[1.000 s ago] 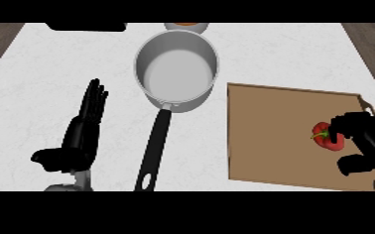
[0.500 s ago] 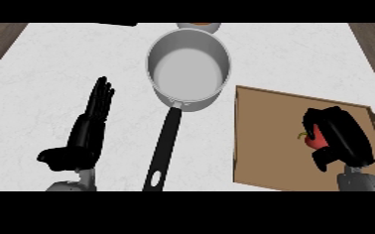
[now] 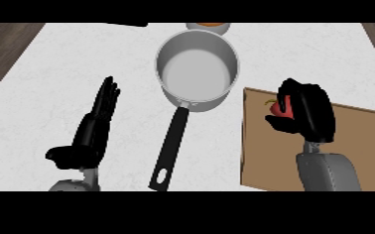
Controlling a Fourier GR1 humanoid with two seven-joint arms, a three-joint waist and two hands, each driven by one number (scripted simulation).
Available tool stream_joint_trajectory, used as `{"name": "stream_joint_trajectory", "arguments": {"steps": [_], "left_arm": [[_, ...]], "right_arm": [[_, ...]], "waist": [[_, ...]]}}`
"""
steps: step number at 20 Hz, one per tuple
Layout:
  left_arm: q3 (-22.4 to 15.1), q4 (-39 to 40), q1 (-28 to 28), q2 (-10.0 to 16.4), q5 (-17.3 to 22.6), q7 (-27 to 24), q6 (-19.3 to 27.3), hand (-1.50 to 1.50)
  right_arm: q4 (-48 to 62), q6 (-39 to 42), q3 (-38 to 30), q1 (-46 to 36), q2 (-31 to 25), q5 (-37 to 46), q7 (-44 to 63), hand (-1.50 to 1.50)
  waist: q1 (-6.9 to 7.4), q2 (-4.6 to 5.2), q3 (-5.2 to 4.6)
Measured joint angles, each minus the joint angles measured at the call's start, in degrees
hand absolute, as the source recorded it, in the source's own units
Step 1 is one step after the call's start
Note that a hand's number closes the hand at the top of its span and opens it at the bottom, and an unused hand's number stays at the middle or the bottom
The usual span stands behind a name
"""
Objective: Pick the bell pepper from the tray and place it in the pot
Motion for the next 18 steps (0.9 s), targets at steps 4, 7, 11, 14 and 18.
{"name": "stream_joint_trajectory", "arguments": {"steps": [4, 7, 11, 14, 18], "left_arm": [[-0.48, 0.18, -0.42, -0.14, -0.04, 0.23, -0.33, 0.0], [-0.85, 0.47, -0.76, -0.26, -0.12, 0.29, -0.55, 0.0], [-1.23, 0.87, -1.18, -0.4, -0.12, 0.52, -0.88, 0.0], [-1.48, 1.21, -1.71, -0.69, -0.2, 0.63, -0.9, 0.0], [-1.77, 1.82, -2.37, -1.01, -0.32, 0.63, -0.97, 0.0]], "right_arm": [[-0.53, -1.63, 1.99, -3.75, 1.33, 3.72, 11.25, 1.5], [-0.58, -2.03, 3.73, -6.72, 1.75, 6.91, 20.23, 1.5], [0.05, -1.19, 6.27, -11.03, 2.0, 11.58, 32.82, 1.5], [1.16, 0.72, 8.89, -14.61, 2.08, 15.03, 43.02, 1.5], [3.45, 4.76, 13.46, -20.38, 2.13, 18.88, 57.38, 1.5]], "waist": [[1.01, 0.11, 0.36], [1.53, 0.19, 0.49], [2.2, 0.3, 0.61], [2.5, 0.38, 0.74], [2.87, 0.52, 0.91]]}}
